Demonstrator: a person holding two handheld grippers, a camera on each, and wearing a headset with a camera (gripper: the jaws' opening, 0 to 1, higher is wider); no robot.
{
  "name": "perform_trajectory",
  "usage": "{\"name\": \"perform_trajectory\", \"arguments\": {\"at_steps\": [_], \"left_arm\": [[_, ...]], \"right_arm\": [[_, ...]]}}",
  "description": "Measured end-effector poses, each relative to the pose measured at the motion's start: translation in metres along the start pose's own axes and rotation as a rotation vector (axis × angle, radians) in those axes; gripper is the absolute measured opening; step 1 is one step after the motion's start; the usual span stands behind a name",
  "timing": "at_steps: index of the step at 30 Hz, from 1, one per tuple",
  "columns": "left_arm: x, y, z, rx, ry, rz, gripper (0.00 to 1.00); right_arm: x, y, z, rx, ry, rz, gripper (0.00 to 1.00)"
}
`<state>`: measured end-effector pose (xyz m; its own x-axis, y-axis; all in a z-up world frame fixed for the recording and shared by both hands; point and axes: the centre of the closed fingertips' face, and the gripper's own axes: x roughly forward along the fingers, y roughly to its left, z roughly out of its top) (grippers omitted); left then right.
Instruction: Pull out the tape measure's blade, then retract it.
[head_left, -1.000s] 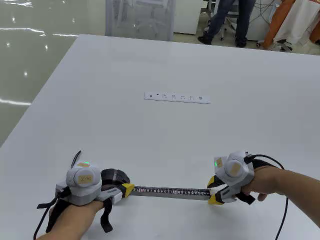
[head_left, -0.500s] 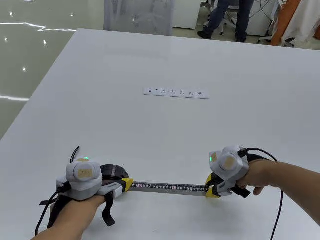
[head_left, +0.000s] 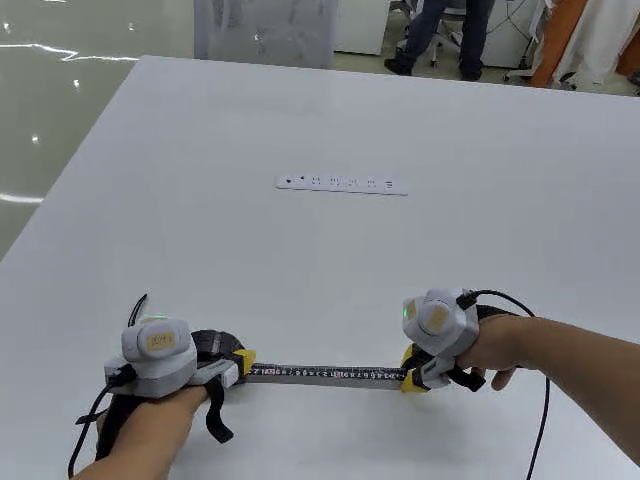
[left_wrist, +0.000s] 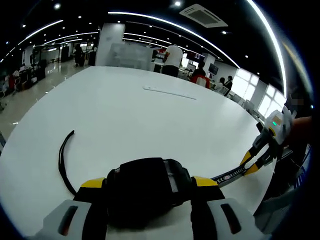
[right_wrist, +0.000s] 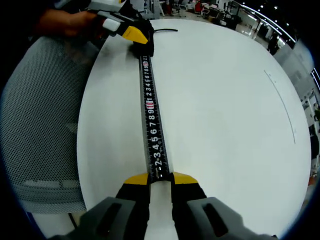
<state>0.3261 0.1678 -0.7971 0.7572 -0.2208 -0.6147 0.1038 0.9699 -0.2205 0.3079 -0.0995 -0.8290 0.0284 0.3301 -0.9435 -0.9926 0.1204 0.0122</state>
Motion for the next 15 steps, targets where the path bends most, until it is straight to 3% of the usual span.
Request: {"name": "perform_trajectory", "arguments": {"at_steps": [3,15], "left_arm": [[-0.0007,-0.0002,-0.0017,0.046,0.009,0.009,0.64],[-0.0015,0.0015,-0.0023,0.044,0.030,0.003,0.61]], "right_arm": [[-0.0001,0.0002,-0.0002,0.008,0.005,-0.002,0.14],[0.0001,-0.0008,-0.0006,0.022,-0.031,-0.009,0.14]]}}
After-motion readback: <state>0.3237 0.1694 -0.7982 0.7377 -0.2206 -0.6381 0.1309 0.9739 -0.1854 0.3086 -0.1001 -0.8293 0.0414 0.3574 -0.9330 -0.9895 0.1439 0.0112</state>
